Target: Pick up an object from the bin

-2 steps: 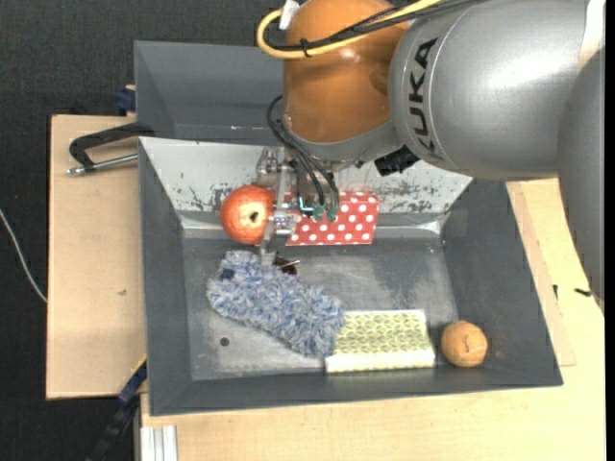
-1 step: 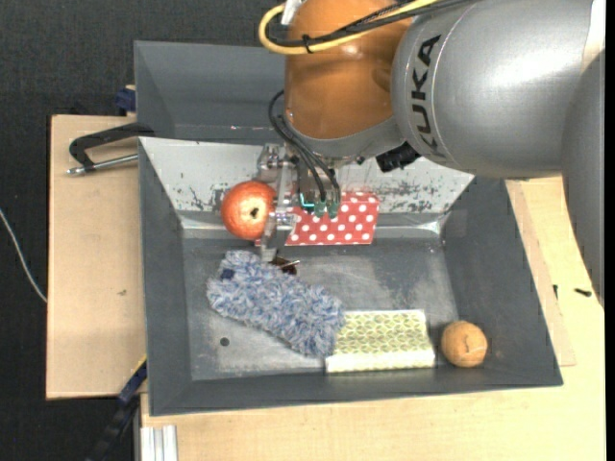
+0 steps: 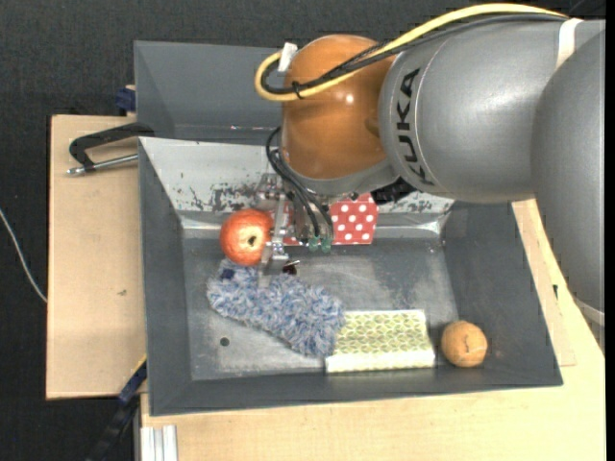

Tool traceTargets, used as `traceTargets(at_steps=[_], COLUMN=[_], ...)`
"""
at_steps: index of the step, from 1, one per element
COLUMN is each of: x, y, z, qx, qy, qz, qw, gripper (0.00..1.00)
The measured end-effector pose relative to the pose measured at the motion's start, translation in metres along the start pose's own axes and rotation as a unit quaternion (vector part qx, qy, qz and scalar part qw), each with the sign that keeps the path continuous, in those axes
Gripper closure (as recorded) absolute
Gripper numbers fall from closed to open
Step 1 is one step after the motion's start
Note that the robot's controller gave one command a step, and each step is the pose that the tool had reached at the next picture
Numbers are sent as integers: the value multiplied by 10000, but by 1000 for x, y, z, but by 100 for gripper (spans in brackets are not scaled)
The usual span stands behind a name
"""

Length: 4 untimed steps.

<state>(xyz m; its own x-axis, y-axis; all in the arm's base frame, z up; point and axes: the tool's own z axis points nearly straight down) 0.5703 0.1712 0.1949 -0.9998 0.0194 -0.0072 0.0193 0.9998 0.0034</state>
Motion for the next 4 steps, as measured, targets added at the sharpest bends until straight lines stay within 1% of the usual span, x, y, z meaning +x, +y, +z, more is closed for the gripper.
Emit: traceTargets(at_steps=[1,2,3,4], x=[84,55,55,39], y=[-23,-47,-47,-65], z=[90,114,114,-22], qx=[18,-12,-12,5], qy=[81,-2,-2,9], qz=[300,-340,-340,-34], qw=[9995,9994,9994,10000], gripper=[0,100,100,100])
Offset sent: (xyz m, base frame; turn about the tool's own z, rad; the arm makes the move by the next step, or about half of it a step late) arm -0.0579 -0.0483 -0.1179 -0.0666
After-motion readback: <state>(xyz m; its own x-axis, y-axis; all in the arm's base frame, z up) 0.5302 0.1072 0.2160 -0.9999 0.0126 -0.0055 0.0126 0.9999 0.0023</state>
